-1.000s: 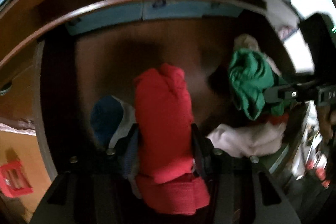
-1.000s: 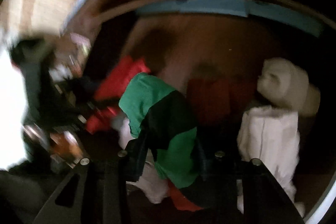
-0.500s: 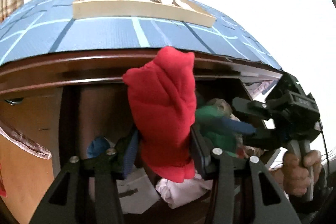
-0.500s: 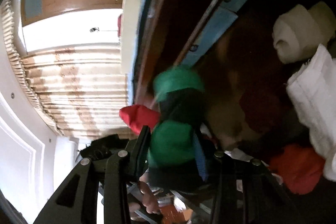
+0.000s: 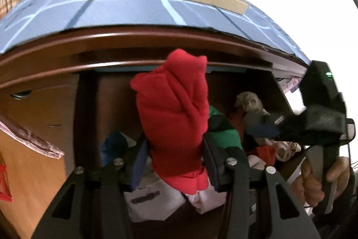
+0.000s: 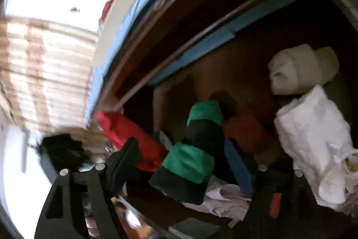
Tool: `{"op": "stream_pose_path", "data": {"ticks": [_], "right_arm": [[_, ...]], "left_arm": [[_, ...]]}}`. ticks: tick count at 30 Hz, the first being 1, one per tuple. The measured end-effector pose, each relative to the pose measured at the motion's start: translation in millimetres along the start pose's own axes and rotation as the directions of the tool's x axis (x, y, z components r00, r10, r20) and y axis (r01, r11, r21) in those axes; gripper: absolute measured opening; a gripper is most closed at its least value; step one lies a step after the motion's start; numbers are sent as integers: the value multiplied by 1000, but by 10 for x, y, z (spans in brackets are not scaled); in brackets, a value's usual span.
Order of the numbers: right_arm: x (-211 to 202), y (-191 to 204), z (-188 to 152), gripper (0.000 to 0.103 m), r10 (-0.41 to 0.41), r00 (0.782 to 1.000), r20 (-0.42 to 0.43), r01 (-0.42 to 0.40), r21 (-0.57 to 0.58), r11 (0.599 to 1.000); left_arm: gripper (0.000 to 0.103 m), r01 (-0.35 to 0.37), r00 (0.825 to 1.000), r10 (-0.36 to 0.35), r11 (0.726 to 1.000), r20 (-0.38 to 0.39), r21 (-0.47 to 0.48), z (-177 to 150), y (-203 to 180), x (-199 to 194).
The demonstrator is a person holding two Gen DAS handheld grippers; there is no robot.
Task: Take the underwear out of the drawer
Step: 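Lift both held socks up out of the drawer toward the tray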
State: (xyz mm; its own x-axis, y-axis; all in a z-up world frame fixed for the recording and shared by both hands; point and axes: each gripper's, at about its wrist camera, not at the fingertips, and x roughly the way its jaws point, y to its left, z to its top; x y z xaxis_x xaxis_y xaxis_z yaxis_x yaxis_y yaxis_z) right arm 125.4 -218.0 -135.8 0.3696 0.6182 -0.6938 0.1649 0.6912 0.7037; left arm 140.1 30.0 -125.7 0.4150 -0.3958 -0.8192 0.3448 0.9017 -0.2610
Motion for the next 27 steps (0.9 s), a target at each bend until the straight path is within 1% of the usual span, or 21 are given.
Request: {"op": "stream_pose_path", "data": {"ticks": [1,2,5,6,7,8,9,10,11,12,14,15,17,20,23,27], "right_arm": [[39,-73,3,81,-31,999,-29,30,-19,999],[128,-45,-17,81,-58,996,-61,56,-41,998],[361,7,-70,81,-57,987,-147,50,-53,997],[457,7,-71,81,-66,983,-172,57,-54,997],[567,-2,-83,81,-102,975,-199,93,-53,994],[643,-23,-89,79,-128,968,-215,120,-51,992],[699,-36,-87,76,-132,963,-237,127,-40,991],[735,-40,-74,59,-109,962,-252,106,-22,994],[740,-38,-66,42,-97,964,-248,95,-21,995],[746,-35,-63,39,-100,964,-245,96,-28,995],[710,-59,-80,33,-83,971,-226,81,-19,997],[673,-64,-90,32,-69,975,-213,68,-16,998],[548,-47,-118,30,-43,985,-167,40,-20,999],[229,68,-146,30,-10,997,-75,5,-56,998],[-91,234,-139,30,11,1000,21,-9,-117,993],[-466,500,-109,30,52,992,114,-27,-204,979]], "left_arm": [[46,-5,1000,5,1000,8,3,5,4,-36],[46,-7,1000,7,1000,15,3,5,13,-74],[46,-10,999,11,1000,37,-11,16,85,-199],[46,-12,999,13,1000,42,-15,24,106,-221],[46,-17,999,18,1000,49,-19,31,126,-237],[46,-20,998,21,1000,52,-22,31,140,-241],[46,-20,998,21,999,53,-25,31,156,-247],[46,-18,999,19,999,49,-28,30,166,-234],[46,-15,999,16,999,46,-29,29,166,-221],[46,-12,999,13,1000,46,-28,25,161,-213],[46,-3,999,4,1000,47,-24,16,142,-207],[46,0,999,1,1000,50,-23,16,127,-206],[46,4,998,-3,1000,55,-16,22,83,-201],[46,8,998,-8,1000,64,0,39,22,-234],[46,15,996,-16,1000,88,15,68,-34,-310],[46,20,992,-24,999,123,30,138,-102,-437]]}}
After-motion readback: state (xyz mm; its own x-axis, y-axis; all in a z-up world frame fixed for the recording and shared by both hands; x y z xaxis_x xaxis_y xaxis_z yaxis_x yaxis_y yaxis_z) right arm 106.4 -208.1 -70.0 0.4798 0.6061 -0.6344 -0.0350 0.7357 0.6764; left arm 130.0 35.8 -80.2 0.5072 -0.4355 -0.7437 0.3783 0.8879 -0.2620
